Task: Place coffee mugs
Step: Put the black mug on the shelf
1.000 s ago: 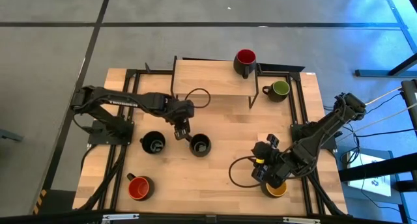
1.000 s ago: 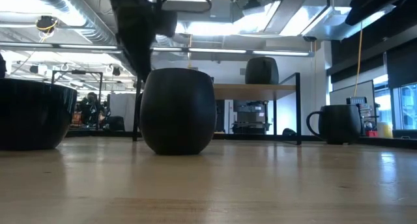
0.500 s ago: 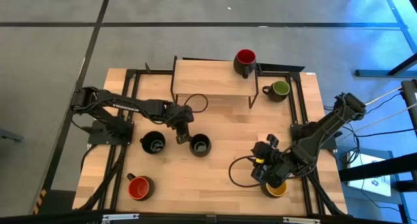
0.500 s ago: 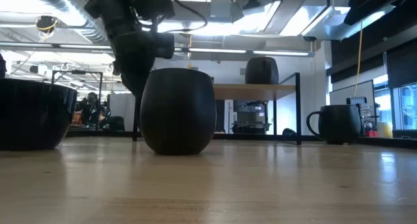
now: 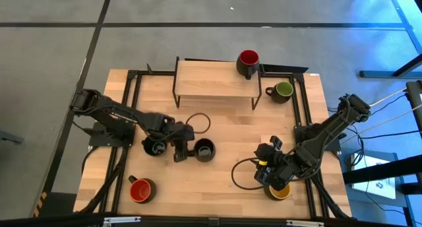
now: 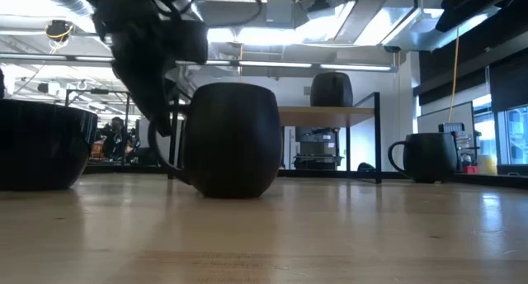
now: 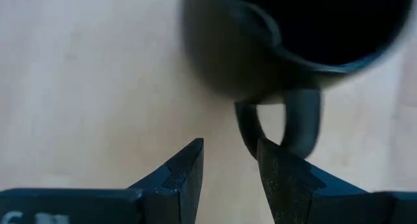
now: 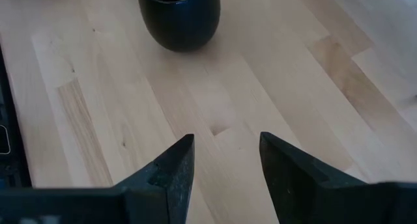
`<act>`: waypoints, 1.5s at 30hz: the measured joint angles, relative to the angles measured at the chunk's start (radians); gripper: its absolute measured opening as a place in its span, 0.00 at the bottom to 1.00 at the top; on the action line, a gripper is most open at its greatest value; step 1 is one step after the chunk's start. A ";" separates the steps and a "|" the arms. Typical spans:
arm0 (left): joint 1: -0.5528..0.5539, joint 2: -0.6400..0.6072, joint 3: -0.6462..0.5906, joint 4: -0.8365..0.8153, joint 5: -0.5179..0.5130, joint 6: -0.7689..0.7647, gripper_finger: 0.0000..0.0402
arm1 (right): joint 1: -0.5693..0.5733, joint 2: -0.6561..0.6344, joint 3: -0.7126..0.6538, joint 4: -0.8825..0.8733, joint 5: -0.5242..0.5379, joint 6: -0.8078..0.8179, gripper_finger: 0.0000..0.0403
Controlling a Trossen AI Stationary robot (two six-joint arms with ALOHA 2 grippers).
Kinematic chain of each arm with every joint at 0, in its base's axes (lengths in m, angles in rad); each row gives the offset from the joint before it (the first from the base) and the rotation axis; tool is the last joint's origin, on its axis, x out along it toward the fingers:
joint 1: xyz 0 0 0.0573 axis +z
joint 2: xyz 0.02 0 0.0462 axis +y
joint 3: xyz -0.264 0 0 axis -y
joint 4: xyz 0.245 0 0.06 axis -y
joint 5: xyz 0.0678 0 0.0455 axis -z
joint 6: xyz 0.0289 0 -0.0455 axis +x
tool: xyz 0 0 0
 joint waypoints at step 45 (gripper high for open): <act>-0.410 0.049 0.301 -0.014 -0.307 -0.557 0.34 | 0.107 0.038 -0.001 0.145 -0.046 0.281 0.41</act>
